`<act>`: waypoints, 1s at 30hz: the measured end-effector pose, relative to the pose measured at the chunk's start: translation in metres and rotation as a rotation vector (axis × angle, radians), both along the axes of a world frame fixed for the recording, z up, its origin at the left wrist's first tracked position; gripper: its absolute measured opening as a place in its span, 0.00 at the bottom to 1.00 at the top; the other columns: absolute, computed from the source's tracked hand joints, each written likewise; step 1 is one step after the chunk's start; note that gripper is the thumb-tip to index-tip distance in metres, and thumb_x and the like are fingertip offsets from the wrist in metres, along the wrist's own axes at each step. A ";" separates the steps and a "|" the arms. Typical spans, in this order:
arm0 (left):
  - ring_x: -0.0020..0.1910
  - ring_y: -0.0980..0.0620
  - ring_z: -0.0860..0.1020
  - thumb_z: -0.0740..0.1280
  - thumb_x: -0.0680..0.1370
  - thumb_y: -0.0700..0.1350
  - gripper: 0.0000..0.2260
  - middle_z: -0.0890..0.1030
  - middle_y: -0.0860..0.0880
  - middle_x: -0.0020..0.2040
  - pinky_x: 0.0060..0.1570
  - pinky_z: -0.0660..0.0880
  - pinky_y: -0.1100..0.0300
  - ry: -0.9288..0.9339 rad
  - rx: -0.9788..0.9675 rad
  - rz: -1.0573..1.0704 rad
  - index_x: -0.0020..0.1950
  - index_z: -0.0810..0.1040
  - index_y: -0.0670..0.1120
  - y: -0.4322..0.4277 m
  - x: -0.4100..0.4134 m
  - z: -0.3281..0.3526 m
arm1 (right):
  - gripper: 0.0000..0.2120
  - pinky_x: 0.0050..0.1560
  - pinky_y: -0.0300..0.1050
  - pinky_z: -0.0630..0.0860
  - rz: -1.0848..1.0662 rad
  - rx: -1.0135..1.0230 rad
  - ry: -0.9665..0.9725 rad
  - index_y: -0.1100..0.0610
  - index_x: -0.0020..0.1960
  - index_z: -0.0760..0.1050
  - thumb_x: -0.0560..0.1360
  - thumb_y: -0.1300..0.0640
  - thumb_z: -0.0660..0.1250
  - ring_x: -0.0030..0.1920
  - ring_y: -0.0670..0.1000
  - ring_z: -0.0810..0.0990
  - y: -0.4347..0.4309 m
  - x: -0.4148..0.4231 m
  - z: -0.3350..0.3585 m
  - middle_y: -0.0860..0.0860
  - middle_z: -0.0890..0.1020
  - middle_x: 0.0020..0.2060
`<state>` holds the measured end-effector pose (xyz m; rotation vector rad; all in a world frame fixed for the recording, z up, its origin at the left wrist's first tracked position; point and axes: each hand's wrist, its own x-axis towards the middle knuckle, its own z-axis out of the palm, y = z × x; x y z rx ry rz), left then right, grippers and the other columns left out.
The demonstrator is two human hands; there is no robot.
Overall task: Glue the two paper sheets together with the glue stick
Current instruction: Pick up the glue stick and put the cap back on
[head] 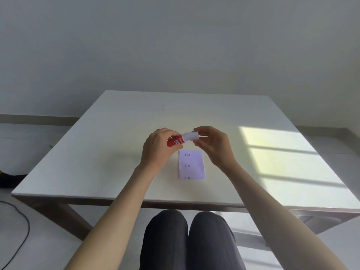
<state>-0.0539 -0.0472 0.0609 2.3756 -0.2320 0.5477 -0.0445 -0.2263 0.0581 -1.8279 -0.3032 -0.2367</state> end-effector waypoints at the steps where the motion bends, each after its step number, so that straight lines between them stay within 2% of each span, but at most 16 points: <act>1: 0.42 0.49 0.77 0.76 0.66 0.44 0.11 0.82 0.50 0.43 0.39 0.73 0.57 -0.004 0.011 -0.004 0.47 0.83 0.47 -0.001 -0.001 0.000 | 0.11 0.50 0.47 0.80 0.005 -0.014 -0.006 0.59 0.52 0.79 0.71 0.66 0.70 0.46 0.52 0.85 0.000 -0.001 0.000 0.51 0.84 0.47; 5: 0.42 0.51 0.76 0.76 0.67 0.44 0.10 0.82 0.51 0.43 0.37 0.68 0.61 -0.039 0.061 -0.018 0.47 0.82 0.47 -0.004 -0.003 0.000 | 0.10 0.51 0.44 0.80 0.040 -0.089 -0.018 0.60 0.52 0.80 0.71 0.65 0.71 0.45 0.50 0.85 -0.001 0.000 0.002 0.50 0.84 0.45; 8: 0.43 0.51 0.76 0.76 0.67 0.44 0.09 0.82 0.52 0.43 0.37 0.68 0.61 -0.044 0.112 -0.020 0.46 0.82 0.48 -0.006 -0.005 0.000 | 0.05 0.41 0.45 0.78 0.027 -0.256 0.007 0.60 0.43 0.79 0.74 0.58 0.69 0.32 0.51 0.82 0.003 0.000 0.006 0.52 0.83 0.33; 9: 0.44 0.51 0.76 0.75 0.67 0.45 0.09 0.82 0.52 0.43 0.37 0.67 0.61 -0.037 0.121 -0.021 0.46 0.82 0.48 -0.006 -0.006 0.000 | 0.12 0.39 0.46 0.77 -0.025 -0.377 0.002 0.59 0.38 0.78 0.76 0.52 0.66 0.29 0.52 0.80 0.004 0.001 0.005 0.53 0.81 0.29; 11: 0.44 0.51 0.76 0.75 0.67 0.45 0.09 0.82 0.53 0.44 0.37 0.66 0.61 -0.022 0.126 -0.019 0.46 0.82 0.49 -0.008 -0.007 -0.001 | 0.23 0.39 0.49 0.76 -0.118 -0.585 0.018 0.57 0.33 0.75 0.78 0.43 0.57 0.30 0.57 0.78 0.004 0.003 0.007 0.54 0.79 0.26; 13: 0.44 0.52 0.76 0.75 0.67 0.46 0.09 0.82 0.53 0.44 0.36 0.65 0.62 -0.024 0.120 -0.005 0.46 0.82 0.50 -0.007 -0.006 0.000 | 0.18 0.39 0.47 0.76 -0.051 -0.538 0.006 0.55 0.42 0.76 0.78 0.43 0.57 0.31 0.56 0.80 0.002 0.002 0.008 0.52 0.81 0.31; 15: 0.44 0.52 0.76 0.75 0.67 0.46 0.09 0.82 0.53 0.44 0.36 0.65 0.62 -0.036 0.117 0.005 0.46 0.82 0.50 -0.007 -0.005 0.001 | 0.10 0.35 0.39 0.75 0.106 -0.383 -0.002 0.55 0.54 0.73 0.77 0.50 0.64 0.28 0.52 0.80 -0.001 0.000 0.008 0.49 0.81 0.37; 17: 0.44 0.52 0.76 0.75 0.67 0.47 0.09 0.82 0.53 0.44 0.36 0.67 0.62 -0.040 0.130 -0.004 0.46 0.82 0.50 -0.006 -0.004 0.002 | 0.10 0.33 0.38 0.74 0.100 -0.367 -0.003 0.58 0.50 0.74 0.76 0.51 0.65 0.25 0.50 0.78 0.001 0.001 0.006 0.50 0.81 0.33; 19: 0.45 0.52 0.77 0.75 0.67 0.47 0.09 0.82 0.53 0.44 0.37 0.69 0.61 -0.035 0.146 -0.012 0.46 0.82 0.50 -0.007 -0.005 0.002 | 0.20 0.36 0.47 0.75 -0.022 -0.489 0.038 0.60 0.40 0.76 0.77 0.44 0.60 0.24 0.50 0.74 0.005 0.005 0.004 0.52 0.79 0.26; 21: 0.45 0.51 0.77 0.75 0.67 0.46 0.09 0.82 0.53 0.44 0.37 0.68 0.61 -0.031 0.151 -0.012 0.46 0.82 0.50 -0.008 -0.006 -0.001 | 0.25 0.38 0.48 0.76 -0.074 -0.559 0.067 0.57 0.37 0.77 0.77 0.39 0.56 0.25 0.48 0.73 0.003 0.007 0.003 0.51 0.78 0.24; 22: 0.45 0.52 0.76 0.75 0.67 0.47 0.09 0.82 0.53 0.44 0.37 0.67 0.61 -0.027 0.149 -0.006 0.46 0.82 0.50 -0.008 -0.006 -0.001 | 0.21 0.37 0.46 0.75 -0.041 -0.518 0.056 0.55 0.42 0.79 0.77 0.39 0.58 0.24 0.45 0.73 0.001 0.006 0.004 0.50 0.79 0.27; 24: 0.44 0.52 0.76 0.75 0.67 0.47 0.09 0.82 0.54 0.44 0.36 0.66 0.62 -0.026 0.137 0.008 0.46 0.82 0.51 -0.007 -0.005 -0.001 | 0.12 0.34 0.38 0.74 0.092 -0.408 -0.002 0.52 0.55 0.75 0.75 0.47 0.65 0.23 0.43 0.75 -0.003 0.004 0.005 0.47 0.80 0.35; 25: 0.44 0.53 0.76 0.75 0.67 0.47 0.09 0.82 0.54 0.44 0.36 0.66 0.62 -0.030 0.135 0.009 0.46 0.82 0.51 -0.006 -0.004 -0.001 | 0.11 0.32 0.36 0.73 0.134 -0.373 -0.022 0.53 0.55 0.73 0.75 0.51 0.66 0.24 0.44 0.76 -0.004 0.004 0.004 0.47 0.80 0.37; 27: 0.44 0.52 0.77 0.75 0.67 0.48 0.09 0.82 0.54 0.44 0.36 0.67 0.62 -0.033 0.149 -0.002 0.46 0.82 0.51 -0.006 -0.004 -0.001 | 0.06 0.30 0.38 0.72 0.097 -0.420 -0.017 0.54 0.44 0.74 0.76 0.52 0.65 0.22 0.44 0.74 -0.002 0.004 0.003 0.48 0.80 0.31; 29: 0.45 0.52 0.77 0.75 0.67 0.48 0.09 0.82 0.54 0.44 0.37 0.67 0.61 -0.029 0.155 -0.012 0.46 0.82 0.51 -0.007 -0.005 -0.003 | 0.19 0.34 0.45 0.74 -0.012 -0.537 0.025 0.55 0.33 0.73 0.77 0.44 0.60 0.24 0.47 0.74 0.001 0.008 0.003 0.51 0.78 0.24; 30: 0.44 0.52 0.77 0.75 0.67 0.48 0.09 0.82 0.54 0.44 0.37 0.67 0.61 -0.031 0.154 -0.015 0.46 0.82 0.51 -0.007 -0.006 -0.003 | 0.24 0.36 0.47 0.74 -0.054 -0.574 0.051 0.56 0.30 0.74 0.77 0.41 0.57 0.26 0.50 0.75 0.002 0.009 0.004 0.52 0.76 0.23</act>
